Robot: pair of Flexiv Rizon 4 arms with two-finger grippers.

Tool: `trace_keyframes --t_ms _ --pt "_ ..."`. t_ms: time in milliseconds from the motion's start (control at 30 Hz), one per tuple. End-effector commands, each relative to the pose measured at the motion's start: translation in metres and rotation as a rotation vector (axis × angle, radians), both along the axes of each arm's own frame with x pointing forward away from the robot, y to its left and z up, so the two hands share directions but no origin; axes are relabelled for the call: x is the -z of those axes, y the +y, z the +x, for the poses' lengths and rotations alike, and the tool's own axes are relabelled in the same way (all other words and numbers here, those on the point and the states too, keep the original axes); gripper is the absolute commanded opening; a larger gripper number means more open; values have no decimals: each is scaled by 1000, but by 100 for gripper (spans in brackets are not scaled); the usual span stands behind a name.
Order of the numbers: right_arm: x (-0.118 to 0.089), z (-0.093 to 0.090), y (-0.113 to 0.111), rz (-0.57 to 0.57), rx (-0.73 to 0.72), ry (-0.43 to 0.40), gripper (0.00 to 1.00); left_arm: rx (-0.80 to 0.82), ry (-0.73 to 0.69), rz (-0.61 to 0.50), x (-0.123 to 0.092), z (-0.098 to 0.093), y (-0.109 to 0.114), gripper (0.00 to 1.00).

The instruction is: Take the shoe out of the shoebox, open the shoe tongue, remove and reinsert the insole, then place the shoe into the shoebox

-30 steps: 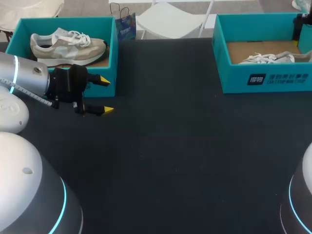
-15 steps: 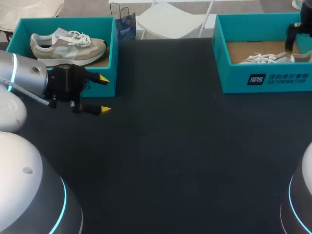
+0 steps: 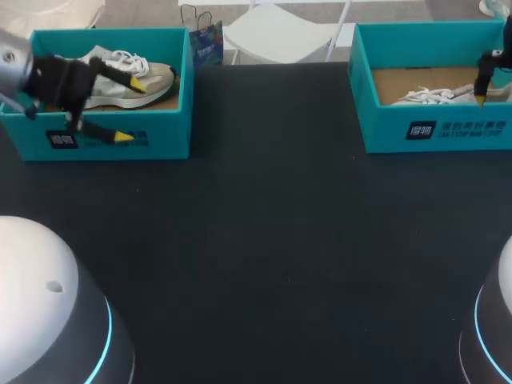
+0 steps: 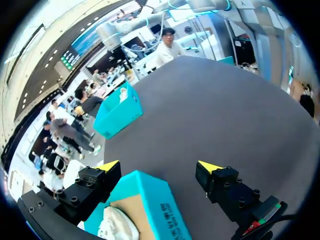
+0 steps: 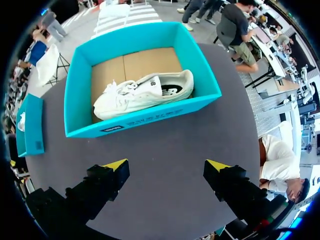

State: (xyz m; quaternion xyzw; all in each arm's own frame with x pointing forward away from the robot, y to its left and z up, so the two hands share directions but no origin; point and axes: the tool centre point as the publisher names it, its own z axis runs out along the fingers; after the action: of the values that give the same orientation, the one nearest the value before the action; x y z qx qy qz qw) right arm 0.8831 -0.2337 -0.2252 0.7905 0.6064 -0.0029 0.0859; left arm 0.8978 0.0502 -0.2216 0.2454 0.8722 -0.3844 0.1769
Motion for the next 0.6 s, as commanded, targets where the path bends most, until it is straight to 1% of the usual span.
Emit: trace_keyframes --t_ms 33,600 --pt "0 0 0 0 0 0 100 592 13 574 -15 13 9 100" --pt "0 0 0 0 0 0 100 592 13 574 -15 13 9 100"
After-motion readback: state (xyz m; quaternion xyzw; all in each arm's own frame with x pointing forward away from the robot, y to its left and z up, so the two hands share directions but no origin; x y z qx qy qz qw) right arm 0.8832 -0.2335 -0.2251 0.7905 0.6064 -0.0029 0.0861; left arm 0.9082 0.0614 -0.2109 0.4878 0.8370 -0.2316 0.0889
